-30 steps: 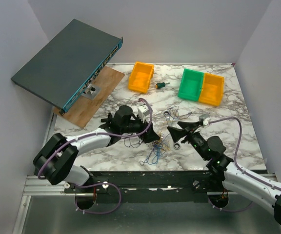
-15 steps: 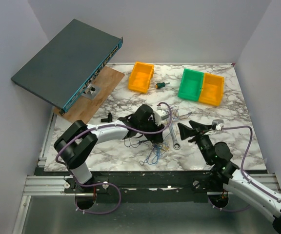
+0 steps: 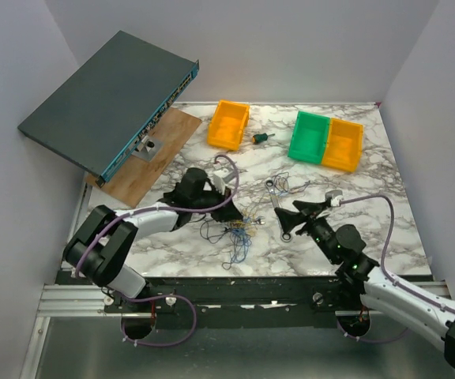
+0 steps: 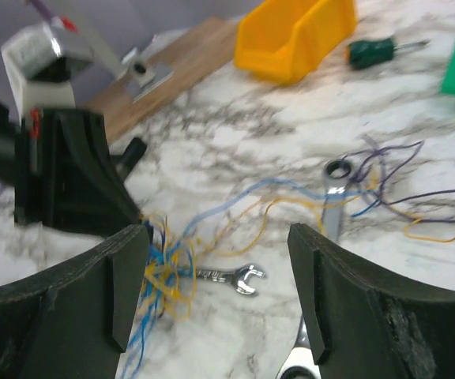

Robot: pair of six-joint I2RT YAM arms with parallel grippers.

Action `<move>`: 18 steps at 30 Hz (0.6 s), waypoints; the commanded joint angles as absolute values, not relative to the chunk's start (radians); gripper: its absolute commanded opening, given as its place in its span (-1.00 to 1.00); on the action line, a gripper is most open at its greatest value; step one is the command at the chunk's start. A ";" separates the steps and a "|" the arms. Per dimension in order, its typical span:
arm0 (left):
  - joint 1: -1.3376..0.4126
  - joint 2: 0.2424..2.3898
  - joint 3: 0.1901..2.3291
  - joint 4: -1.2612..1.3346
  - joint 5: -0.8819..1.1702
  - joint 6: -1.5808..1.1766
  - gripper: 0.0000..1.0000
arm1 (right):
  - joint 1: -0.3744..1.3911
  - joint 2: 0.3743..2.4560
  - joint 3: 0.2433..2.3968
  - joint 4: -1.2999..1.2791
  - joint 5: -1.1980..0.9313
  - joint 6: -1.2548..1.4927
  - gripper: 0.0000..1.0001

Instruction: Untangle the cables

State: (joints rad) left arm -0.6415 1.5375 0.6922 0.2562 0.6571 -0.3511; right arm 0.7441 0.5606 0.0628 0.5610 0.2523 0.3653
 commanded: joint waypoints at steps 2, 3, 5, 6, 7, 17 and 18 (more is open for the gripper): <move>-0.534 1.407 0.516 0.721 0.814 -0.561 -1.00 | 0.741 0.790 0.121 0.719 -0.108 0.358 0.59; -0.531 1.385 0.493 0.757 0.811 -0.569 -1.00 | 0.741 0.848 0.139 0.739 -0.153 0.363 0.58; -0.528 1.357 0.463 0.816 0.806 -0.583 -1.00 | 0.742 0.950 0.166 0.784 -0.251 0.368 0.51; -0.526 1.349 0.452 0.837 0.807 -0.591 -1.00 | 0.741 0.987 0.176 0.811 -0.303 0.367 0.48; -0.522 1.343 0.443 0.854 0.806 -0.598 -1.00 | 0.742 1.027 0.184 0.834 -0.342 0.366 0.46; -0.516 1.394 0.385 1.142 0.848 -0.720 -1.00 | 0.742 1.166 0.225 0.910 -0.503 0.397 0.42; -0.517 1.399 0.379 1.169 0.849 -0.728 -1.00 | 0.742 1.176 0.227 0.916 -0.506 0.404 0.44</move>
State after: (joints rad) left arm -0.5182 1.3746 0.4103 0.9569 0.8017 -0.6643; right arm 0.7441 1.1431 0.1959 0.8379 -0.4103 0.3817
